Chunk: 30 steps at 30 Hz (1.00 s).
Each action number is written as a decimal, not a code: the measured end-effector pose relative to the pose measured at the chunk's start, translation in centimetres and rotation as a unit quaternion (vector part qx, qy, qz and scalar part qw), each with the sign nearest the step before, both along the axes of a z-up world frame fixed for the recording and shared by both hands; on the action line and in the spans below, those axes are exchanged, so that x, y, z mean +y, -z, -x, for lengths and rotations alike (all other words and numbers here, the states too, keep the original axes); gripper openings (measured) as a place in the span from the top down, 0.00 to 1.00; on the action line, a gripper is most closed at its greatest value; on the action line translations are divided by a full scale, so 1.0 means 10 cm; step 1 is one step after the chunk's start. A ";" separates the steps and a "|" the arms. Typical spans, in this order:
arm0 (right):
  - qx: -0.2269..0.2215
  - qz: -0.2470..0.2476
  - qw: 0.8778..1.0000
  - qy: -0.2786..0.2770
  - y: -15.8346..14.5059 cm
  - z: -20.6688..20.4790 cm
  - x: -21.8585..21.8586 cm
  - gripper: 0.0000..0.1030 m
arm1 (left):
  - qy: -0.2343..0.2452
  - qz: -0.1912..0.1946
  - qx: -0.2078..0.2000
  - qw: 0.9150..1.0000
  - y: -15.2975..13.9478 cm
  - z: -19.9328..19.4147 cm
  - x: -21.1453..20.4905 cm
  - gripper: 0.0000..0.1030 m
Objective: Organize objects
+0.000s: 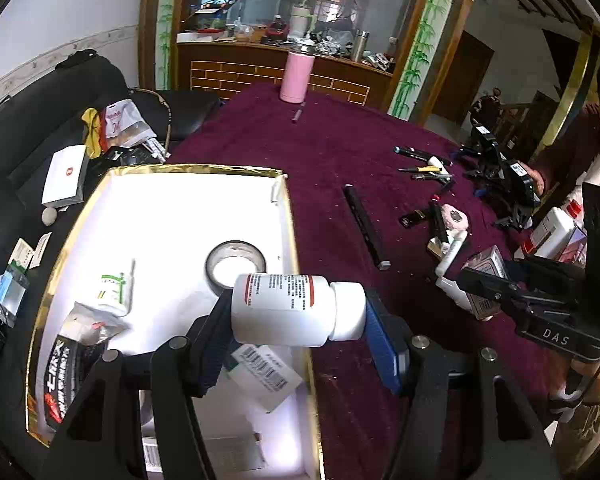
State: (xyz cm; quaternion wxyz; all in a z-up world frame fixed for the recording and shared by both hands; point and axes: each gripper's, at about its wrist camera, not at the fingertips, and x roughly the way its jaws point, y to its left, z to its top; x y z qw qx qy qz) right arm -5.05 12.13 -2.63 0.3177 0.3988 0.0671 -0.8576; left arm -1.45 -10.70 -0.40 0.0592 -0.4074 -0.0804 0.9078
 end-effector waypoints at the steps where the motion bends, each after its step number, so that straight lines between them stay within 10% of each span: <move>1: 0.000 0.000 1.000 -0.002 0.00 0.00 -0.02 0.65 | -0.003 0.000 0.000 1.000 0.00 0.00 -0.02 0.41; 30: 0.005 0.018 0.998 -0.062 -0.14 0.11 -0.62 0.64 | -0.059 0.026 -0.007 0.998 -0.07 0.16 -0.66 0.41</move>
